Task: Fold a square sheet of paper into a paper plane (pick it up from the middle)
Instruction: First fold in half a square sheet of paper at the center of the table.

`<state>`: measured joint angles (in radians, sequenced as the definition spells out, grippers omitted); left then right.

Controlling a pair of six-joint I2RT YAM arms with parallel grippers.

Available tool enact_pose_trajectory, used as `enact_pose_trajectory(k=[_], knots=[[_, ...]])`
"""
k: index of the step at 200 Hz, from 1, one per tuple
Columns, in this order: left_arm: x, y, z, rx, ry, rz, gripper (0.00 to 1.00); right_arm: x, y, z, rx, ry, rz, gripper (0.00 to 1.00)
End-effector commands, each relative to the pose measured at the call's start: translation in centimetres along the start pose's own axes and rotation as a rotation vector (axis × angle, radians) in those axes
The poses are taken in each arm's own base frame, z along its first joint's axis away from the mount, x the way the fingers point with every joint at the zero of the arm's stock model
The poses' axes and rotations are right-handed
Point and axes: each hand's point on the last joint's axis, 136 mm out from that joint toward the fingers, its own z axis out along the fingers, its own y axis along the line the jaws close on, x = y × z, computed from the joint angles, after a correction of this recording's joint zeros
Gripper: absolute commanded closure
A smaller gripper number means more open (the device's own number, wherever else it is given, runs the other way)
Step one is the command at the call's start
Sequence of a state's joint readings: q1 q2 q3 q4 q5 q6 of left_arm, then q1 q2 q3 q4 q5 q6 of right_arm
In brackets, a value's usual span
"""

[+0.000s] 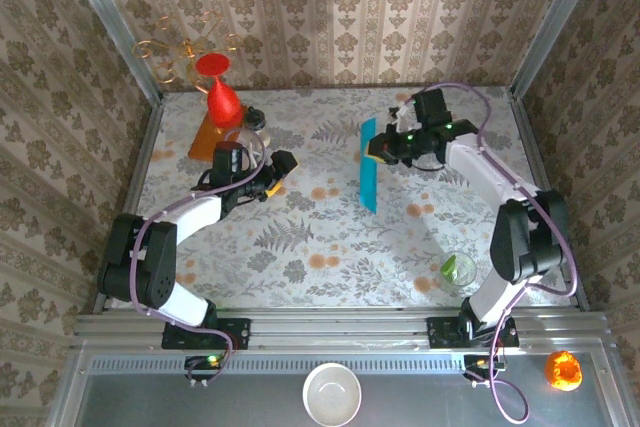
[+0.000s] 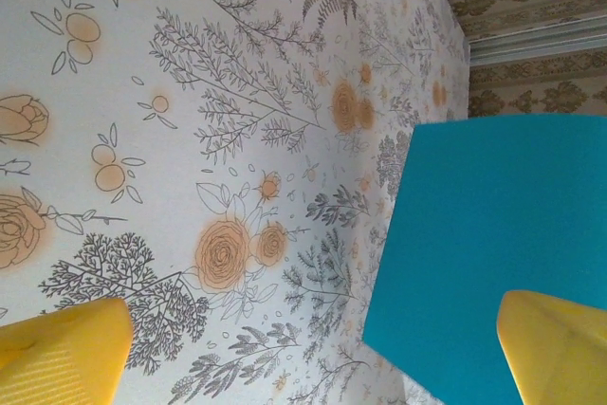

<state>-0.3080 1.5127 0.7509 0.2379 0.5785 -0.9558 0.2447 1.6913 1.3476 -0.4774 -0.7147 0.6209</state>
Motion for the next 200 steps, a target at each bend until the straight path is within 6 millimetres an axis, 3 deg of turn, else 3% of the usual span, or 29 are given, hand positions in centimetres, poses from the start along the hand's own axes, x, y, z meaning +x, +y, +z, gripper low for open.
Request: enact_pose_trajectory(k=[1,33,58,61,81,106,153,200], knots=[[1.1,0.3,0.6,-0.005,0.035,0.026,0.01,1.8,-0.2,3.8,-0.073,0.086,0.082,0.99],[3.0,-0.2,2.3,-0.032,0.104,0.061,0.05,2.8,-0.8,7.1,-0.173,0.114,0.091,0.98],[4.4,0.0,3.8,-0.092,0.159,0.102,0.08,3.7,-4.2,8.6,-0.148,0.13,0.12,0.98],[5.5,-0.3,4.2,-0.096,0.188,0.12,0.09,3.8,-4.7,8.8,-0.142,0.132,0.124,0.98],[7.0,-0.2,5.7,-0.153,0.237,0.159,0.12,4.3,-7.4,9.5,-0.108,0.146,0.152,0.97],[8.1,-0.2,7.3,-0.2,0.275,0.188,0.17,4.7,-9.2,10.0,-0.072,0.158,0.141,0.97],[9.6,1.0,9.2,-0.343,0.315,0.241,0.29,4.6,-9.7,10.8,-0.069,0.208,0.113,0.96],[9.6,1.9,10.4,-0.411,0.31,0.236,0.39,4.7,-9.6,11.2,-0.091,0.232,0.117,0.94]])
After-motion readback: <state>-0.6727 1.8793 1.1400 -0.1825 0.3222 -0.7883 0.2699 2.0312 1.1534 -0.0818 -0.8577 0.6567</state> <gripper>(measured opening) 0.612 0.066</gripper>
